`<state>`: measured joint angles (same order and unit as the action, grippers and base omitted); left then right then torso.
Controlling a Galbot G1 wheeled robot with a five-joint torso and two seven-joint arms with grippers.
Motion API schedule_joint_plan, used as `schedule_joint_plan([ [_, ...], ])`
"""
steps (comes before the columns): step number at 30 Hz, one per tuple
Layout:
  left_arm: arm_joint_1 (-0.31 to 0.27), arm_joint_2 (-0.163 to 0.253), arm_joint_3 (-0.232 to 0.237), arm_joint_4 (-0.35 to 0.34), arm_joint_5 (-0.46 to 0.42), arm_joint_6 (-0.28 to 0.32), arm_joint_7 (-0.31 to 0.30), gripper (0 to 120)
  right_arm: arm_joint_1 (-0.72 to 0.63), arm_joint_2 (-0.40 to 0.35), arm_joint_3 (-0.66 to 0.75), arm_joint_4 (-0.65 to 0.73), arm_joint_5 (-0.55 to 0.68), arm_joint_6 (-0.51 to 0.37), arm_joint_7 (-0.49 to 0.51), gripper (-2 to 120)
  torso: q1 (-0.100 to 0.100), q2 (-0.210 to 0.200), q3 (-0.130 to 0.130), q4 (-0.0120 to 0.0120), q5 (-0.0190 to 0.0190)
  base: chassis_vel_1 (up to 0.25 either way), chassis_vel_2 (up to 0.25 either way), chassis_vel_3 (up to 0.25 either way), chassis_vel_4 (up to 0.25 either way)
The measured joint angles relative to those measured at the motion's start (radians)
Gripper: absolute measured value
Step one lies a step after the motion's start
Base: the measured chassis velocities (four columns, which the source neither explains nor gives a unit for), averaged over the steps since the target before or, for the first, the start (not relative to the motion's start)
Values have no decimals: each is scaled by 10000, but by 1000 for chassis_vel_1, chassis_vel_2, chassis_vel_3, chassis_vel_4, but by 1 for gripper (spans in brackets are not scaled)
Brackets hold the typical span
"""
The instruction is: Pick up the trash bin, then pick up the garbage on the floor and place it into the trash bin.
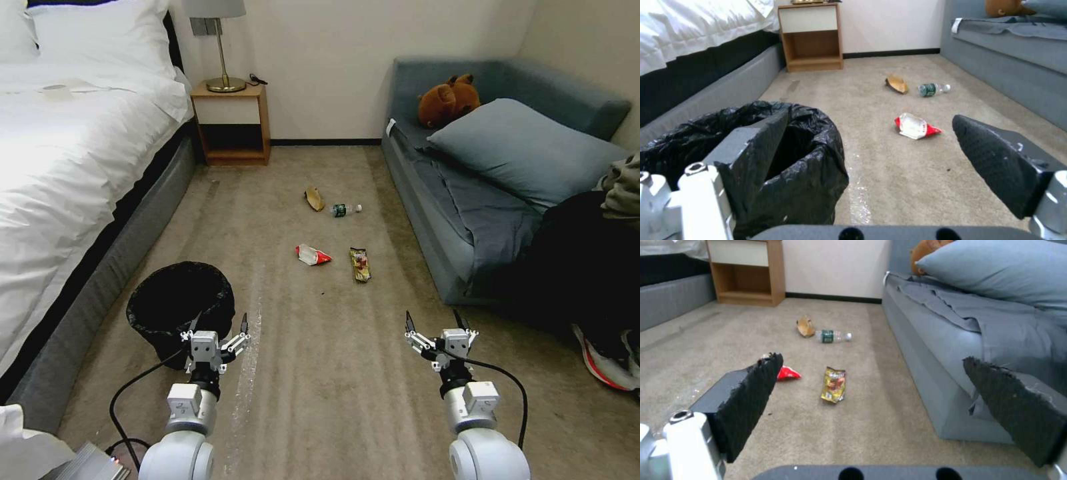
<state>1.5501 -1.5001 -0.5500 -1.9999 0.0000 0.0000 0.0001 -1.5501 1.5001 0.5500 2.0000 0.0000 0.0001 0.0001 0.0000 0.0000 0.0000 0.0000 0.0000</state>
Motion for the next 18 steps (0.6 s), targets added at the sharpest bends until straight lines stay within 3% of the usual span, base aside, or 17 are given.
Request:
schedule_joint_plan([
  [18, 0, 0, 0, 0, 0, 0, 0, 99, 0, 0, 0, 0, 0, 0, 0, 100, 0, 0, 0, 0, 0, 0, 0, 0, 0],
])
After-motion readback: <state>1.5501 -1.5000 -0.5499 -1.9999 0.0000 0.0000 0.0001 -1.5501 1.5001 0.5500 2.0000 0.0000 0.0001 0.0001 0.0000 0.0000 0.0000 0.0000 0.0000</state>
